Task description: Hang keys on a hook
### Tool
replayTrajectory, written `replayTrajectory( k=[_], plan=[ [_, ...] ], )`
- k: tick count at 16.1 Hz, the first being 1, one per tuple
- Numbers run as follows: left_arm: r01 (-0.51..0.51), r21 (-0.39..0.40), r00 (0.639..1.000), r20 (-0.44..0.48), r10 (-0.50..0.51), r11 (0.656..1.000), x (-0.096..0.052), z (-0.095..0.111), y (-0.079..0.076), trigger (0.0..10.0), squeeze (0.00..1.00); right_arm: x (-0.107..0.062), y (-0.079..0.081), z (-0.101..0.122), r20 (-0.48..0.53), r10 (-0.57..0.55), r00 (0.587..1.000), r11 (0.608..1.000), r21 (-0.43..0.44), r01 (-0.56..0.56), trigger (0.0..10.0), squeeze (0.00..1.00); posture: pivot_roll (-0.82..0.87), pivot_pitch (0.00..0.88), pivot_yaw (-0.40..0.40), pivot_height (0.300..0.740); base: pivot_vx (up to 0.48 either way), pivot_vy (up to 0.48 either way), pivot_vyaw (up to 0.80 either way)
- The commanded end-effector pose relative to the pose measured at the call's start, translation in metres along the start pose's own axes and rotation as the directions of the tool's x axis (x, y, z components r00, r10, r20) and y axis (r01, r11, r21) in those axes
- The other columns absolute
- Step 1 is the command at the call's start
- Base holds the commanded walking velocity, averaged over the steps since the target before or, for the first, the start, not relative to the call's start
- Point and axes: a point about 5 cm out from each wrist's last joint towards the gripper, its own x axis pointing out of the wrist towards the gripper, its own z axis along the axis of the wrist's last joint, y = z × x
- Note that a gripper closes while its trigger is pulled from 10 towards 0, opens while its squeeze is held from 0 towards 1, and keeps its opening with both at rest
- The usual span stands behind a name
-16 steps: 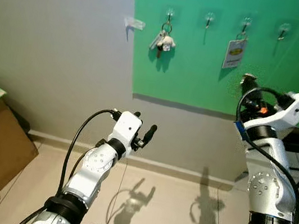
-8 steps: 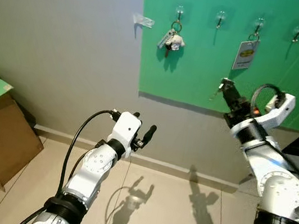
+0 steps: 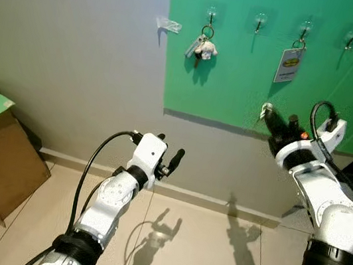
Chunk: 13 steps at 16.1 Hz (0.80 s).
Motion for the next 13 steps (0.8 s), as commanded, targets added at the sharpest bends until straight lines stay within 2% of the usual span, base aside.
replayTrajectory(
  k=[1,2,3,4,5,6,7,8,9,10,11,13],
  plan=[
    [0.010,0.009,1.000,-0.002,-0.010,1.000,0.001,0.001,-0.001,10.0,0.00,0.001,-0.012,-0.004,-0.025,-0.095,0.995,0.995,0.002,0.095,10.0,0.00,-0.15,0.048,0.004,0.740,0.000,0.000,0.00],
    [0.011,0.010,1.000,-0.003,-0.011,1.000,0.001,0.001,-0.001,10.0,0.00,0.000,-0.014,-0.007,-0.036,-0.108,0.994,0.993,-0.044,0.106,10.0,0.00,-0.15,0.045,0.005,0.740,0.000,0.000,0.00],
    [0.013,0.012,1.000,-0.003,-0.013,1.000,0.001,0.001,-0.001,10.0,0.00,-0.002,-0.014,-0.008,-0.030,-0.113,0.993,0.981,-0.161,0.107,10.0,0.00,-0.15,0.045,0.005,0.740,0.000,0.000,0.00],
    [0.014,0.014,1.000,-0.003,-0.014,1.000,0.001,0.002,-0.001,10.0,0.00,-0.002,-0.013,-0.008,-0.021,-0.108,0.994,0.971,-0.215,0.101,10.0,0.00,-0.15,0.042,0.007,0.740,0.000,0.000,0.00],
    [0.016,0.019,1.000,-0.003,-0.016,1.000,0.001,0.002,-0.001,10.0,0.00,-0.002,-0.007,-0.003,0.033,-0.069,0.997,0.939,-0.336,0.076,10.0,0.00,-0.15,0.041,0.007,0.740,0.000,0.000,0.00],
    [0.016,0.023,1.000,-0.002,-0.016,1.000,0.001,0.002,-0.001,10.0,0.00,-0.004,0.005,0.004,0.121,-0.002,0.993,0.692,-0.717,0.089,10.0,0.00,-0.15,0.035,0.006,0.740,0.000,0.000,0.00],
    [0.016,0.025,1.000,-0.002,-0.015,1.000,0.001,0.002,0.000,10.0,0.00,-0.006,0.014,-0.003,0.098,0.099,0.990,0.348,-0.936,0.058,10.0,0.00,-0.15,0.030,0.007,0.740,0.000,0.000,0.00],
    [0.016,0.027,1.000,-0.002,-0.016,1.000,0.001,0.002,0.000,10.0,0.00,-0.007,0.015,-0.011,0.049,0.148,0.988,0.068,-0.997,0.039,10.0,0.00,-0.15,0.029,0.008,0.740,0.000,0.000,0.00],
    [0.017,0.028,1.000,-0.003,-0.017,0.999,0.001,0.002,0.000,10.0,0.00,-0.008,0.013,-0.017,-0.002,0.174,0.985,-0.149,-0.988,0.024,10.0,0.00,-0.15,0.029,0.008,0.740,0.000,0.000,0.00],
    [0.018,0.029,1.000,-0.003,-0.018,0.999,0.001,0.002,0.000,10.0,0.00,-0.009,0.008,-0.026,-0.085,0.191,0.978,-0.418,-0.908,0.003,10.0,0.00,-0.15,0.030,0.007,0.740,0.000,0.000,0.00],
    [0.019,0.030,1.000,-0.002,-0.019,0.999,0.002,0.002,-0.001,10.0,0.00,-0.010,-0.002,-0.028,-0.138,0.170,0.976,-0.575,-0.818,-0.016,10.0,0.00,-0.15,0.031,0.007,0.740,0.000,0.000,0.00],
    [0.018,0.031,1.000,0.000,-0.018,0.999,0.002,0.002,-0.001,10.0,0.00,-0.011,-0.010,-0.018,-0.161,0.172,0.972,-0.729,-0.684,0.015,10.0,0.00,-0.15,0.039,0.007,0.740,0.000,0.000,0.00]
  ],
)
